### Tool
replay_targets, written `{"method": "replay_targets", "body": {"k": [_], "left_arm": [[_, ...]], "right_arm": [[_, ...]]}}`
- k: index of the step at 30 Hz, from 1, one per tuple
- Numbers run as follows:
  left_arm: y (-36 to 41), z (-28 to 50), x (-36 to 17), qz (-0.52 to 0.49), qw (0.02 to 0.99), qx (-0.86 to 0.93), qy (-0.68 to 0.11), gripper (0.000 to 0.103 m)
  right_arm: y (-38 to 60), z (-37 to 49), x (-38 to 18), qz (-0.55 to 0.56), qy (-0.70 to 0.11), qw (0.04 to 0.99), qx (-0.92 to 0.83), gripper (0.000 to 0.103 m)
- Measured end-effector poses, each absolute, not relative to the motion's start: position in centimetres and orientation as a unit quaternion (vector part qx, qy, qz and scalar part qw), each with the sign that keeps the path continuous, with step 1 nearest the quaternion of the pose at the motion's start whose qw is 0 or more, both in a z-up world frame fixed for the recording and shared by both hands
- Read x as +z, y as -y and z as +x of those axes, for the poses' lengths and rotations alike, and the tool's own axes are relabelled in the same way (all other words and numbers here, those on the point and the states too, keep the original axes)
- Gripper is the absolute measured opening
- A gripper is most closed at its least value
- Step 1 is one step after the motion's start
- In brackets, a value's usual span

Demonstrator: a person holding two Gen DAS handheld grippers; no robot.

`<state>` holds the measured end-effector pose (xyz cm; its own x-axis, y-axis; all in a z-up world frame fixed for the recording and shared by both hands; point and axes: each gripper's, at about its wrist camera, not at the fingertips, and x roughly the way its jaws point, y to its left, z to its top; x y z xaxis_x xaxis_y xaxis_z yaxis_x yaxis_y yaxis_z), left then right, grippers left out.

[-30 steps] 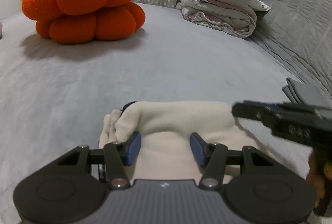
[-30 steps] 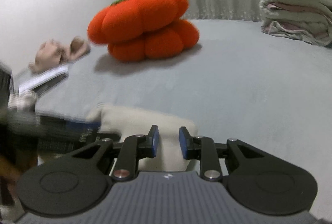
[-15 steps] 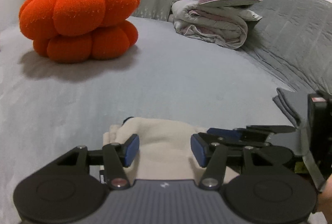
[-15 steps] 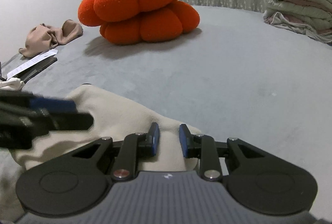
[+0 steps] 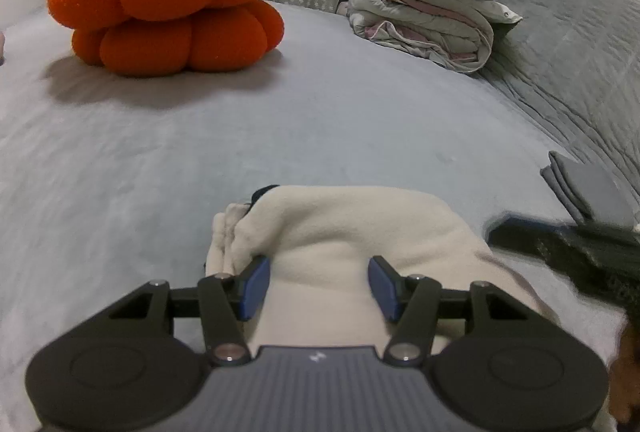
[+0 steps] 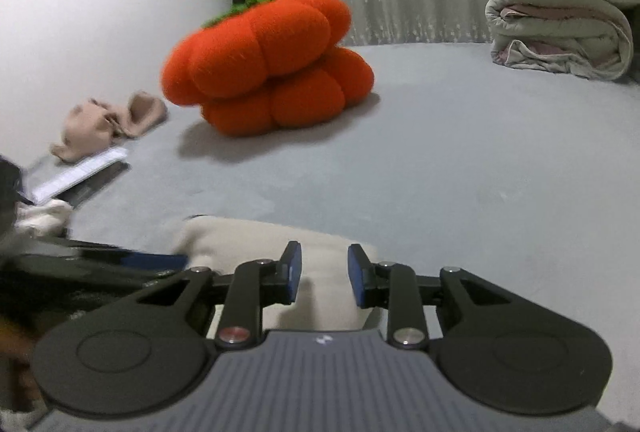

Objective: Fold clothes

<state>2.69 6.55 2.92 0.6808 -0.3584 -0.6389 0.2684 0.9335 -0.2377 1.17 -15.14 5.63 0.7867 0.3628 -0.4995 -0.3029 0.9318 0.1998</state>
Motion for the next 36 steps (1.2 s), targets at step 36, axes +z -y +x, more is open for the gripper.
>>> {"method": "replay_targets", "body": {"k": [36], "left_arm": [[-7.9,0.8,3.0,-0.063,0.911,-0.163,-0.373,0.065]], "right_arm": [[11.5,-3.5,3.7,-0.081,-0.259,0.948,0.169,0.036]]}}
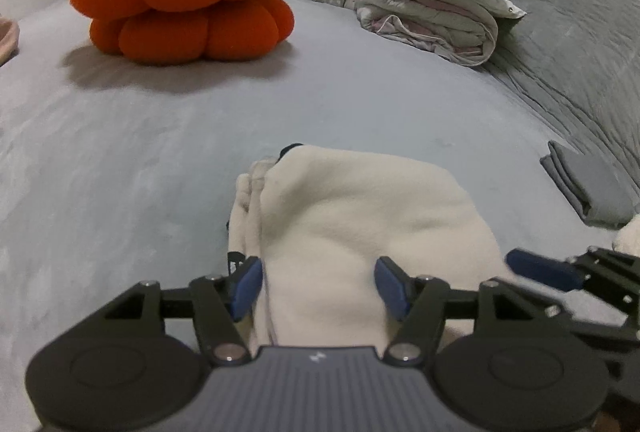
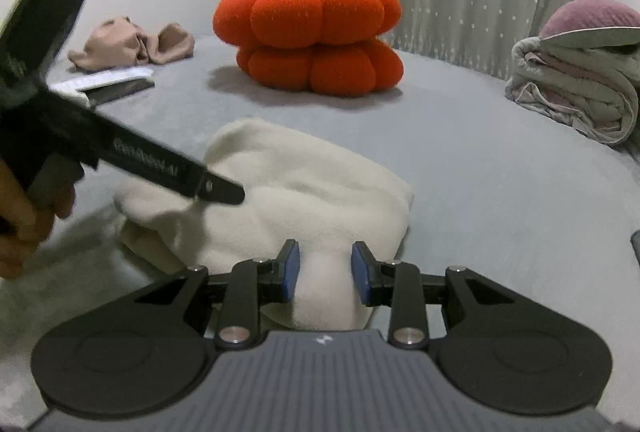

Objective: Fold clothes

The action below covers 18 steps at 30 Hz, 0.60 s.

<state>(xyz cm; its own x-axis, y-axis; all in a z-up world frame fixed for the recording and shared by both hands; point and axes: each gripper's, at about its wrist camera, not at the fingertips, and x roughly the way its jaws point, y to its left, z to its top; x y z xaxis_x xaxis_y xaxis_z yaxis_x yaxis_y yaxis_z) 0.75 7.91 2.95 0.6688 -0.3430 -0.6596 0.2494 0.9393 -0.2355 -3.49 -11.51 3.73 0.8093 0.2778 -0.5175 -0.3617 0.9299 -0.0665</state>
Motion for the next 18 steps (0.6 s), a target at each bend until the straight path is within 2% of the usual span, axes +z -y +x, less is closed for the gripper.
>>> {"method": "replay_targets", "body": {"k": [6,12,18], "left_arm": [[-8.9,0.8,2.8,-0.074,0.909,-0.158,-0.379,0.068],[-8.5,0.3,3.0,-0.061,0.911,-0.154,-0.378,0.069],[-8.8,0.2,3.0,-0.067,0.909,-0.153,-0.381,0.069]], "right_arm": [[12.4,-4.3,5.6,-0.031,-0.262,0.944,0.199,0.034],[9.8,-4.3,3.1,-0.093,-0.289,0.931,0.201,0.037],[9.7,-4.6,2.4,-0.090,-0.288,0.931,0.205,0.037]]}}
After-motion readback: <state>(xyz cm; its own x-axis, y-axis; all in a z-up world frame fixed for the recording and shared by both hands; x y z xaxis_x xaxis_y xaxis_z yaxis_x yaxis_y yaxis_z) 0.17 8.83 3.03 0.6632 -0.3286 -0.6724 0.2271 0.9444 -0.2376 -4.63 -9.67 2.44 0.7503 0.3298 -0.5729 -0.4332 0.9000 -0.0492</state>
